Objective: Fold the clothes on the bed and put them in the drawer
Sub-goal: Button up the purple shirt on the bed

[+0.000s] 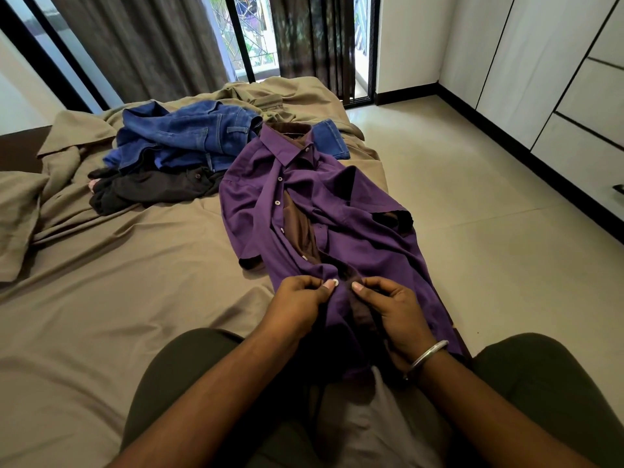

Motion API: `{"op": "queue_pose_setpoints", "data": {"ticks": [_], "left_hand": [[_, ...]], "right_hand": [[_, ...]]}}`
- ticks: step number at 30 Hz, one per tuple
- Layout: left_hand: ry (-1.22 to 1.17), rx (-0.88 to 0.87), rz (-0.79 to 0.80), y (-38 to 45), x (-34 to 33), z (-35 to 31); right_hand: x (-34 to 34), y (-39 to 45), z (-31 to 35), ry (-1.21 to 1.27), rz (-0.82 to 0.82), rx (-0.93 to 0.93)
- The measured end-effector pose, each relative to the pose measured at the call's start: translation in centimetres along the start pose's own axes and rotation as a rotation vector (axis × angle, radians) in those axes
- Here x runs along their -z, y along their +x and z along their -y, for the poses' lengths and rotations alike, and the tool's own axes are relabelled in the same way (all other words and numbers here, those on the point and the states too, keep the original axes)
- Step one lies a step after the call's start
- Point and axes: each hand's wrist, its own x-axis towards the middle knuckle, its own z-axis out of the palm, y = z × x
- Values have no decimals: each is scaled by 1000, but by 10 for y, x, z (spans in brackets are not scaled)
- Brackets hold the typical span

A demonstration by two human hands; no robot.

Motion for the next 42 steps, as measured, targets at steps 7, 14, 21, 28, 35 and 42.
{"op": "queue_pose_setpoints", "data": {"ticks": [7,14,21,28,35,42], "left_hand": [[-202,148,-13,6,1,-6],[-238,84,40,6,6,-6],[-185,-39,-114,14,5,-4],[-151,-42,-56,13,3,-3],[-45,-51,-276,23,15,1],[9,13,-336,26,18,3]], "right_hand": [[5,3,6,24,20,-34],[15,3,8,-605,101,453],[20,2,13,-647,426,272],[18,2,8,-709,507,189],[20,1,18,-397,569,9],[29,3,26,-282,623,-209]]}}
